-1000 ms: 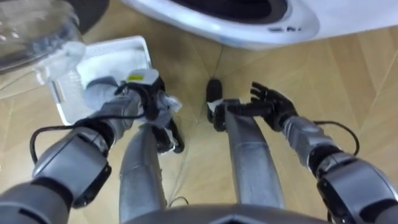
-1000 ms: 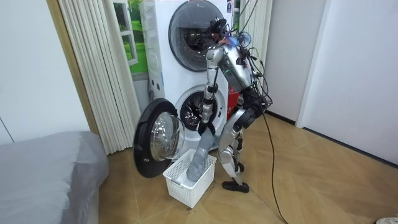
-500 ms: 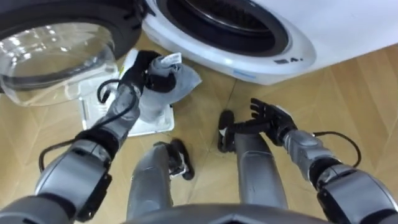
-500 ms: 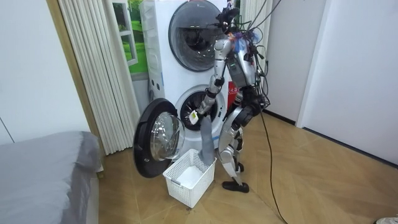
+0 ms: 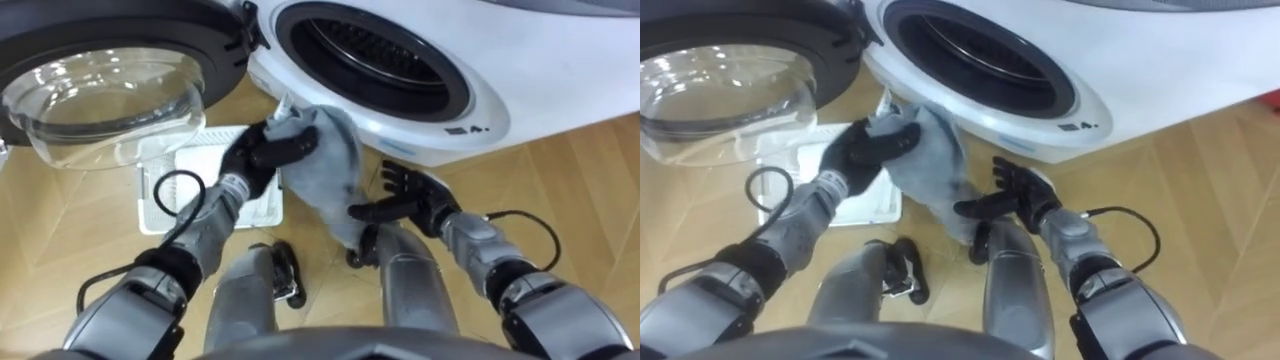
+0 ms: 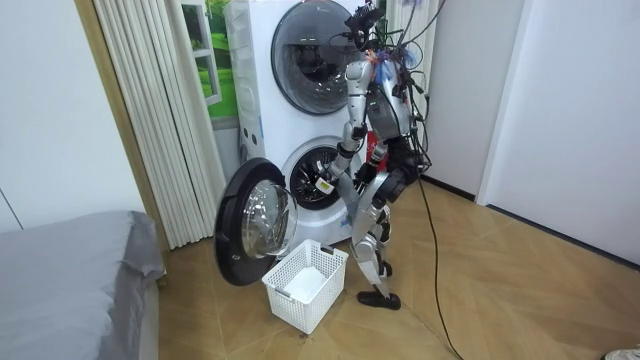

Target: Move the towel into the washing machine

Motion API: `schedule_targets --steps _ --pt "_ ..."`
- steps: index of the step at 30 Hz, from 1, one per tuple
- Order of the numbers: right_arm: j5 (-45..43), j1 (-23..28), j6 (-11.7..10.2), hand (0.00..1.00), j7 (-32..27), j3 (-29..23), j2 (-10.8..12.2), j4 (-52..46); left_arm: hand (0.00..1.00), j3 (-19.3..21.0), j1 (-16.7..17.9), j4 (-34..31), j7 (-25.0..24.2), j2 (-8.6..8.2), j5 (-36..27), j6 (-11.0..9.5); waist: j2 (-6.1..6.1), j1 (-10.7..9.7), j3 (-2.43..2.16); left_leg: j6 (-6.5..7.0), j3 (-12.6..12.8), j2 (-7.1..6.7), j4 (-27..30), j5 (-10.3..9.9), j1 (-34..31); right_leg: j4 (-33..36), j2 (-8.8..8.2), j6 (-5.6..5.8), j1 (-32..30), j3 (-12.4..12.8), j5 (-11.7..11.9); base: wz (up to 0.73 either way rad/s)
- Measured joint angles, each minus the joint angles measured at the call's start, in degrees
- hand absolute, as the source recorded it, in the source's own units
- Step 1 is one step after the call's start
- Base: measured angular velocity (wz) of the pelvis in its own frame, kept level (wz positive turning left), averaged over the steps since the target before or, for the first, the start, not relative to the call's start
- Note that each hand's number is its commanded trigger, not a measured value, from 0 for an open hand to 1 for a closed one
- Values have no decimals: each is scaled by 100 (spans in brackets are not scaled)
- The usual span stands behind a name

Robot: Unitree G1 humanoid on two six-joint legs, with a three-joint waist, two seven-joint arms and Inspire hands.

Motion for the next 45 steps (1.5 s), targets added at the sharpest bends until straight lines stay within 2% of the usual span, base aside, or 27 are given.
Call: schedule_targets --steps 7,16,20,21,22,32,36,41,44,45 --pt "-226 85 60 0 18 -115 -25 -43 100 -99 17 -242 -517 -11 -773 231 22 20 -23 -2 9 10 -68 -1 155 -58 28 5 146 0 2 0" --pt "-440 104 61 0 70 -330 -24 -117 100 42 2 -337 -861 -17 -979 373 29 22 -25 -6 30 12 -65 1 155 -31 11 1 114 29 0 0" --pt "-419 99 64 0 57 -337 1 -148 100 71 -19 -418 -862 -53 -1126 412 30 25 -24 -6 29 12 -66 1 152 -32 8 1 112 30 0 0" --pt "-420 93 69 70 44 -339 13 -157 100 69 -23 -437 -868 -57 -1217 447 30 26 -24 -6 27 12 -66 1 148 -28 8 1 109 30 0 0" --pt "-421 92 82 100 7 -337 23 -180 100 75 -28 -439 -868 -71 -1336 471 30 26 -24 -6 23 12 -66 1 139 -28 7 1 102 26 0 0" --pt "-443 96 426 100 -79 -375 -3 -196 100 85 -38 -505 -942 -122 -2047 682 30 4 -24 -6 -1 5 -68 1 108 -45 9 5 95 -12 -5 0" --pt "-442 87 492 100 -75 -367 -9 -223 100 43 -44 -505 -984 -134 -2263 818 31 3 -24 -6 -2 1 -69 1 122 -35 11 4 101 -6 -9 0" --pt "-438 89 512 100 -39 -333 -17 -241 100 -90 -44 -510 -991 -135 -2568 866 47 1 -33 -6 -2 -5 -70 1 127 -29 10 4 105 0 -9 0" --pt "-445 88 510 100 54 -330 -3 -243 100 -88 -44 -513 -991 -182 -2620 867 80 6 -53 -6 -2 -2 -71 2 128 -31 15 4 105 -2 -9 0" --pt "-440 86 514 100 75 -327 6 -242 51 -78 -46 -513 -991 -206 -2623 866 88 9 -58 -6 -2 -3 -71 2 128 -31 20 4 105 -2 -9 0"
